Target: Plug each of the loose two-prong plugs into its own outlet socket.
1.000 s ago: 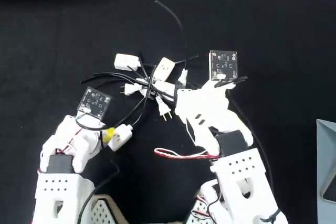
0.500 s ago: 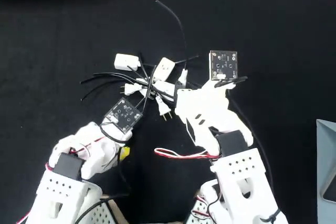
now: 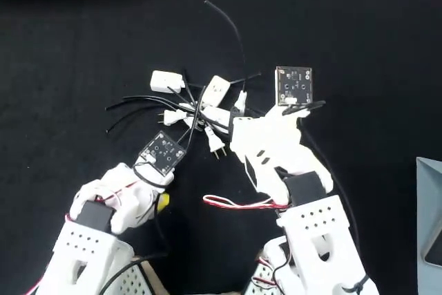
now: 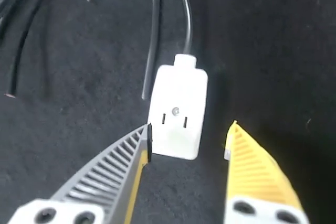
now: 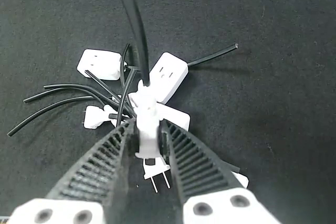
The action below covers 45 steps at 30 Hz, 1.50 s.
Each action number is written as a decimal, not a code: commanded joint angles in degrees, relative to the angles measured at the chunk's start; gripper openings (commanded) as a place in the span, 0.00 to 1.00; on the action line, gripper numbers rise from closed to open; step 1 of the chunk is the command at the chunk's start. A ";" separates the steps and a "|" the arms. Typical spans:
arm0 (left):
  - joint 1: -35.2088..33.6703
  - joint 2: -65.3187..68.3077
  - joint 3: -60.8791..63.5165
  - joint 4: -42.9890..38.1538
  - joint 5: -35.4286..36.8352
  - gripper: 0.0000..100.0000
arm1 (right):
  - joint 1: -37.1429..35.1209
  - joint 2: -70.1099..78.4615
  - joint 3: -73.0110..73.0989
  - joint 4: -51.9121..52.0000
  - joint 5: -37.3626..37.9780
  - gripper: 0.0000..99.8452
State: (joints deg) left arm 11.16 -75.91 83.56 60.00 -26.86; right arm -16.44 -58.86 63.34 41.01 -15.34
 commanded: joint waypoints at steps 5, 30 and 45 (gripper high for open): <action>-0.31 20.48 -12.62 -0.26 -0.18 0.24 | 0.53 -1.36 -1.80 -0.97 -0.70 0.01; -4.09 55.82 -30.99 -7.65 -0.18 0.10 | 0.53 -1.36 -1.80 -0.88 -0.70 0.01; -13.93 49.23 -30.99 -10.73 3.25 0.32 | 0.53 -1.36 -1.80 -0.88 -0.70 0.01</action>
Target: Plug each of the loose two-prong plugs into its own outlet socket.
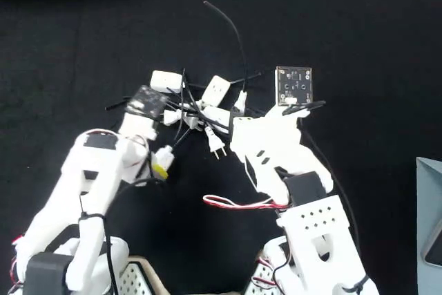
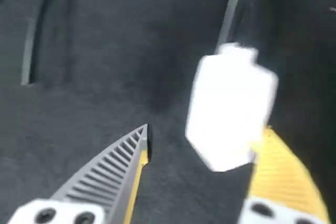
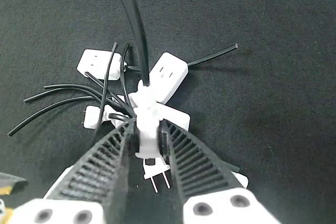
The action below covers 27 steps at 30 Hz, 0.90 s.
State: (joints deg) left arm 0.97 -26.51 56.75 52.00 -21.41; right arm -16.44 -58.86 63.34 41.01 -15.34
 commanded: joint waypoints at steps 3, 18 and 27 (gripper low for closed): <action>-6.29 4.13 -5.14 -6.07 -3.43 0.32 | 0.53 -1.36 -1.80 -0.79 -0.70 0.01; -10.24 16.62 -22.46 5.71 -3.34 0.32 | 0.53 -1.27 -1.80 -0.79 -0.70 0.01; -8.66 16.00 -22.46 6.07 -3.60 0.31 | 0.53 -1.27 -1.10 -1.23 -0.44 0.01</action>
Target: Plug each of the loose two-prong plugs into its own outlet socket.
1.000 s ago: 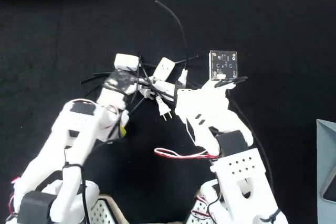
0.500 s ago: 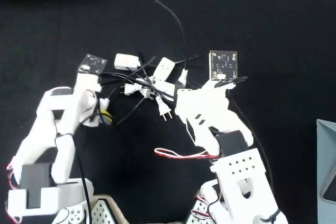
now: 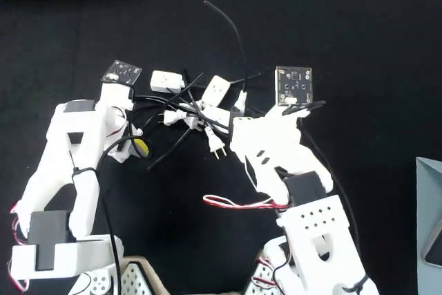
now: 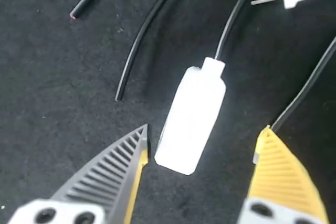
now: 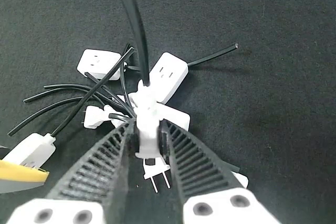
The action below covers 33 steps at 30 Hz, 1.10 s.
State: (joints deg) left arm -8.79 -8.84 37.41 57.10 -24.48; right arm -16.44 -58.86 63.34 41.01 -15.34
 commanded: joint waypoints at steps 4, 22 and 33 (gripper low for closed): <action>4.26 -1.58 -0.40 1.58 -0.62 0.31 | 0.53 -1.27 -1.10 -1.23 -0.44 0.01; 13.41 -18.64 6.20 6.42 2.55 0.27 | 0.53 -1.27 -1.10 -1.23 -0.35 0.01; 6.90 -18.37 10.95 -3.87 2.29 0.27 | 0.53 -1.27 -1.01 -1.23 -0.26 0.01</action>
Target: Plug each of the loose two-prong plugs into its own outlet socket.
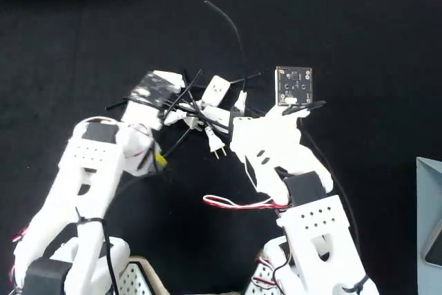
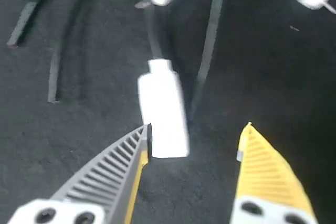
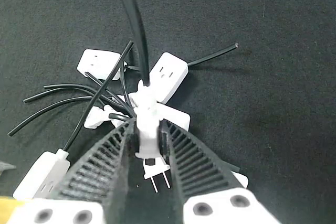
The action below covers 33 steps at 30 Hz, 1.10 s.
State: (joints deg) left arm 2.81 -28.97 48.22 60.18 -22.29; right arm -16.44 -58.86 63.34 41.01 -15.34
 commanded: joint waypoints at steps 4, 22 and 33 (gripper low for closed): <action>-4.70 8.44 -1.01 -8.18 -1.41 0.27 | 0.53 -1.27 -1.01 -1.23 -0.26 0.01; 14.11 0.09 2.77 -1.67 3.34 0.27 | 0.53 -1.27 -1.01 -1.23 -0.26 0.01; 3.65 -12.66 9.36 -2.20 3.34 0.31 | 0.44 -1.27 -1.01 -1.14 -0.26 0.01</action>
State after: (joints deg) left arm 9.76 -39.60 56.48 57.98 -19.30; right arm -16.44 -58.86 63.34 41.01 -15.34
